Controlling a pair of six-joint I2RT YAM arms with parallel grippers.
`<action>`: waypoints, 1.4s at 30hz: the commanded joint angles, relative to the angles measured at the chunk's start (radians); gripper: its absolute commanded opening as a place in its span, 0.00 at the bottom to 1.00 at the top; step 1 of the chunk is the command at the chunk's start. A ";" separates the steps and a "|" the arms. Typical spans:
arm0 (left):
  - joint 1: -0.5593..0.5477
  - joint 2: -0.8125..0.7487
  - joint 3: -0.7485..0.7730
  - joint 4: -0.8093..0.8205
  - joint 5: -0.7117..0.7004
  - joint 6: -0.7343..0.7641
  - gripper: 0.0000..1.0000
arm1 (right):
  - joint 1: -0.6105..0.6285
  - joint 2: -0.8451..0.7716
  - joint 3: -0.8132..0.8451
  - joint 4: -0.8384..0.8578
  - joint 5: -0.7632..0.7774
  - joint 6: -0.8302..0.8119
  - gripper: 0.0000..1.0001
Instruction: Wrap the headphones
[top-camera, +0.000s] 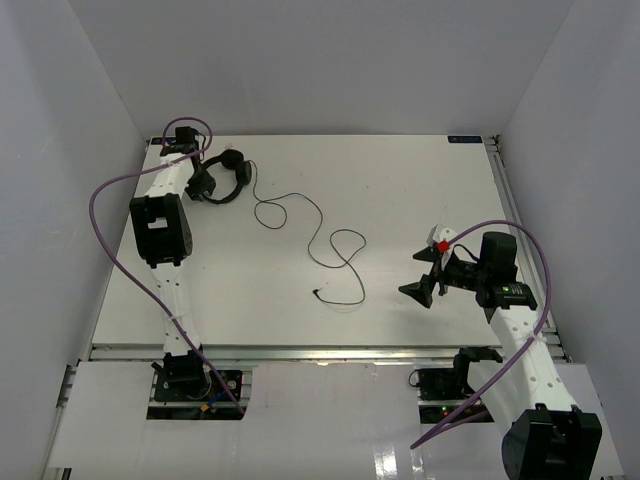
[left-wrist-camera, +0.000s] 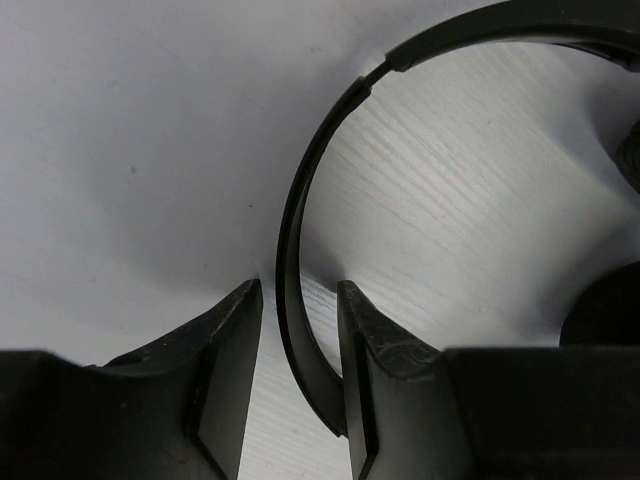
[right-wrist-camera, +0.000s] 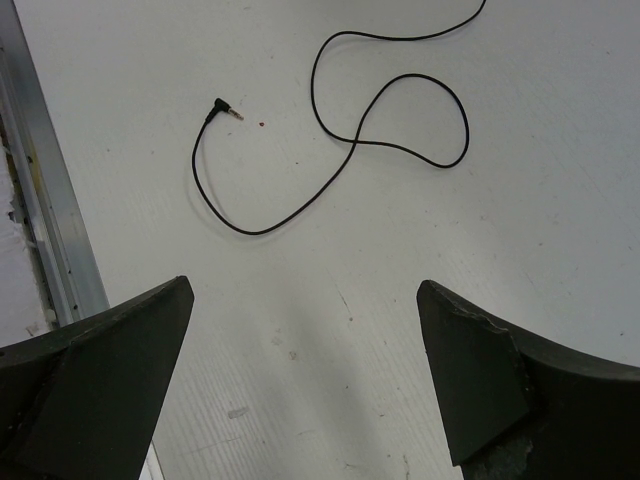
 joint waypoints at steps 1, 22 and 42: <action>0.019 0.021 0.031 0.013 -0.008 0.023 0.45 | 0.004 0.004 0.008 0.003 -0.019 -0.007 1.00; 0.017 -0.193 -0.266 0.114 0.104 0.017 0.00 | -0.006 0.004 -0.009 -0.025 -0.043 -0.058 1.00; -0.146 -1.481 -1.097 0.177 0.370 -0.013 0.00 | 0.320 0.198 0.402 -0.014 0.117 0.202 0.92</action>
